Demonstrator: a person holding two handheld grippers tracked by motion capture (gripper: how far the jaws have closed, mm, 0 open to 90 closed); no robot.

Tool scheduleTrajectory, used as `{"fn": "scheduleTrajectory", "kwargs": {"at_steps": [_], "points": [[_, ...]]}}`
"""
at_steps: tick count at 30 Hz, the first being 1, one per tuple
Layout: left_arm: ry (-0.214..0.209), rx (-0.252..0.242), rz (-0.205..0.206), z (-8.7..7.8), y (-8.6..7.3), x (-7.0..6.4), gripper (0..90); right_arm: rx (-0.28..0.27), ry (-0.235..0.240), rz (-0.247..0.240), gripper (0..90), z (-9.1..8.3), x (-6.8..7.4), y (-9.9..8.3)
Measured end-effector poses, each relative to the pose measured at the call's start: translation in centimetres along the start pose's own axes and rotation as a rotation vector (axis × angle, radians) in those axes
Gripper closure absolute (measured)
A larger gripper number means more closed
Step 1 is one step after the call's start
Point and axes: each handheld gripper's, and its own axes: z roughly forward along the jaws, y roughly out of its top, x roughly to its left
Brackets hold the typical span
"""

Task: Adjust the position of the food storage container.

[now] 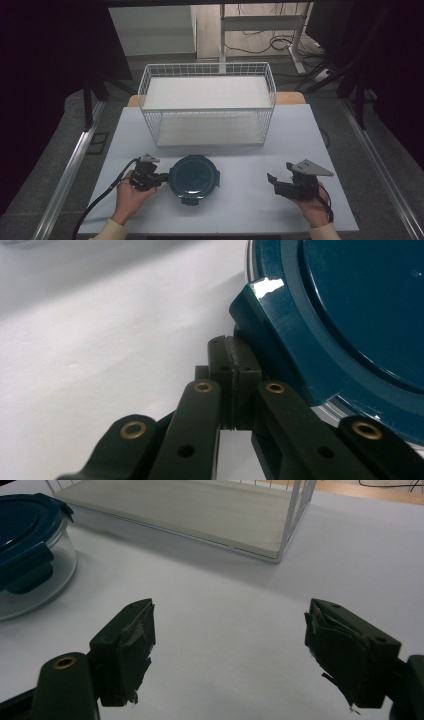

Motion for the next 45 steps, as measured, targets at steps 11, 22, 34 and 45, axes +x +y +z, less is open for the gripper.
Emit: {"fn": "scheduleTrajectory", "kwargs": {"at_steps": [11,22,34,45], "points": [[-0.031,0.020,0.053,1.5,1.3,-3.2,90.0,0.005,-0.001,0.002,19.9,0.1,0.0,0.0],[0.050,-0.059,0.125,0.1,0.5,-2.4,89.9,-0.014,0.060,0.086,19.8,-0.1,0.3,0.5],[0.032,-0.208,-0.006,-4.5,-1.3,-1.2,34.7,-0.003,0.094,0.076,19.8,0.6,1.0,0.3],[0.025,-0.205,-0.035,-4.5,-1.7,-1.9,26.6,0.013,0.098,0.066,18.4,0.2,0.6,-0.2]]}}
